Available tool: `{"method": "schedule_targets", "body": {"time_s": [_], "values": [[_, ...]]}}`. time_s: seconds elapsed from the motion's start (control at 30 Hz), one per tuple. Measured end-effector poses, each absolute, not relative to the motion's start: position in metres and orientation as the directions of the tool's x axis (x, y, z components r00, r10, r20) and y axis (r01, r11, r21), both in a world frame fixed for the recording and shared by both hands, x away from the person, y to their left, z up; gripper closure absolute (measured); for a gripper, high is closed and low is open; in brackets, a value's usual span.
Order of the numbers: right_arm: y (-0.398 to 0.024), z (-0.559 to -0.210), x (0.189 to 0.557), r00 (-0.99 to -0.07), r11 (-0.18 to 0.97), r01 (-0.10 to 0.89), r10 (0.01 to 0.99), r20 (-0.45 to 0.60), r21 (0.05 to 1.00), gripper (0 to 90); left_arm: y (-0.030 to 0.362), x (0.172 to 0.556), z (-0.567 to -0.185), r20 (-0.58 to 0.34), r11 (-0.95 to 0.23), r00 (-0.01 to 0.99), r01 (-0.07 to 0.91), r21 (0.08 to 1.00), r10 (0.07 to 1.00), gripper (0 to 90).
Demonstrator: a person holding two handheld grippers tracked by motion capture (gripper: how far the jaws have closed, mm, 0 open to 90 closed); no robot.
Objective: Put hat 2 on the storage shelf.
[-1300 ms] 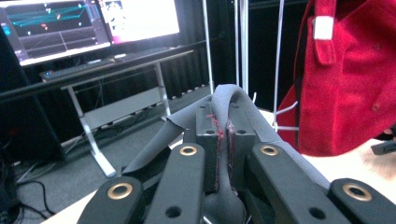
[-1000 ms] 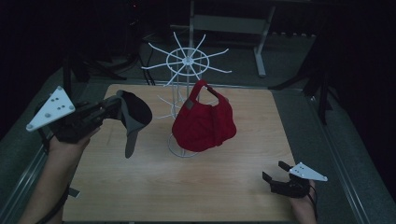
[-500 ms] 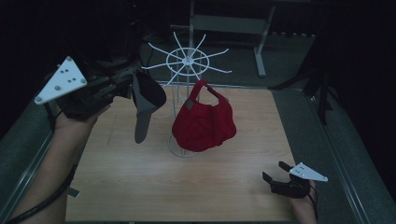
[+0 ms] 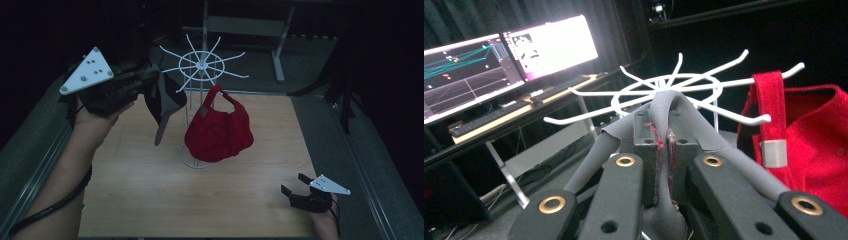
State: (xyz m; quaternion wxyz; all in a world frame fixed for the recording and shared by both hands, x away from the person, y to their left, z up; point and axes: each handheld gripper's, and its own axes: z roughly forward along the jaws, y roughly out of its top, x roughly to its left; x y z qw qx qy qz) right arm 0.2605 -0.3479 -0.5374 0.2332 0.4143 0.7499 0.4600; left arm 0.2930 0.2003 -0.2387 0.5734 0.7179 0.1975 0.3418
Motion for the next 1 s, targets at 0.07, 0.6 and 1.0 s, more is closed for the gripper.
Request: {"method": "schedule_targets", "body": {"time_s": [0.07,0.6,1.0], "values": [[-0.348,-0.537,0.261,-0.548,0.234,0.407,0.836,0.031,0.883,14.3,0.198,0.294,-0.242,0.264,-0.274,0.694,-0.098,0.957,0.67,87.2],[-0.35,-0.537,0.26,-0.544,0.23,0.404,0.838,0.031,0.885,14.3,0.196,0.299,-0.279,0.237,-0.301,0.736,-0.048,0.953,0.634,86.8],[-0.352,-0.536,0.259,-0.539,0.225,0.404,0.842,0.032,0.887,14.3,0.201,0.295,-0.292,0.184,-0.251,0.756,-0.028,0.968,0.627,64.6]]}}
